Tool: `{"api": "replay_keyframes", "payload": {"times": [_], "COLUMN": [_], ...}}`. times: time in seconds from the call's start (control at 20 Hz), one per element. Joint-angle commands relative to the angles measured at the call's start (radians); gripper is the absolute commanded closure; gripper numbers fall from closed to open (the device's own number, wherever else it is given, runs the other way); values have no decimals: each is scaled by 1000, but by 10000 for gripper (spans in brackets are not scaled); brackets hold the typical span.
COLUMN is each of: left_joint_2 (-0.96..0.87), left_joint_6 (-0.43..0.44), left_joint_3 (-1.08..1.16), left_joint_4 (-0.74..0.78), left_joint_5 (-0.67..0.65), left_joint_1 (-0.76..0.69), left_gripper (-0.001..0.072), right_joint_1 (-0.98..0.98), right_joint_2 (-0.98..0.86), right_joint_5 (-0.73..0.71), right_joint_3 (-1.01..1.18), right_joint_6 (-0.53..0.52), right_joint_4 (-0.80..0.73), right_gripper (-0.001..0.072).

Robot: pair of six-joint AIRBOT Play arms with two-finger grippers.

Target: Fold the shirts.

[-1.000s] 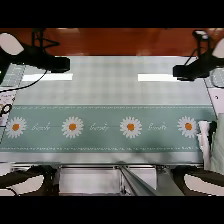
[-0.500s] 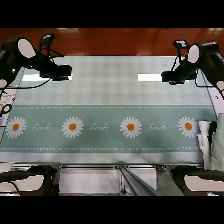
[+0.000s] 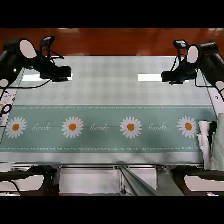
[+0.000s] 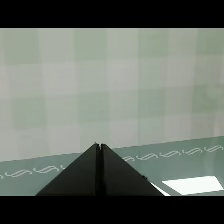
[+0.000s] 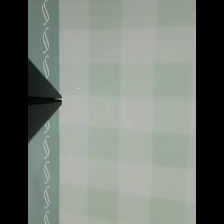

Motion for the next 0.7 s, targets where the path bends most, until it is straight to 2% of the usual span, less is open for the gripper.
{"api": "replay_keyframes", "payload": {"times": [0.0,0.65], "left_joint_2": [-1,-10], "left_joint_6": [-1,-1], "left_joint_3": [1,1], "left_joint_4": [0,0], "left_joint_5": [1,1], "left_joint_1": [1,1], "left_gripper": [683,684], "right_joint_1": [1,1], "right_joint_2": [-1,-1], "right_joint_5": [0,-1], "right_joint_3": [1,1], "right_joint_6": [0,0], "right_joint_4": [0,0], "right_gripper": [688,688]}}
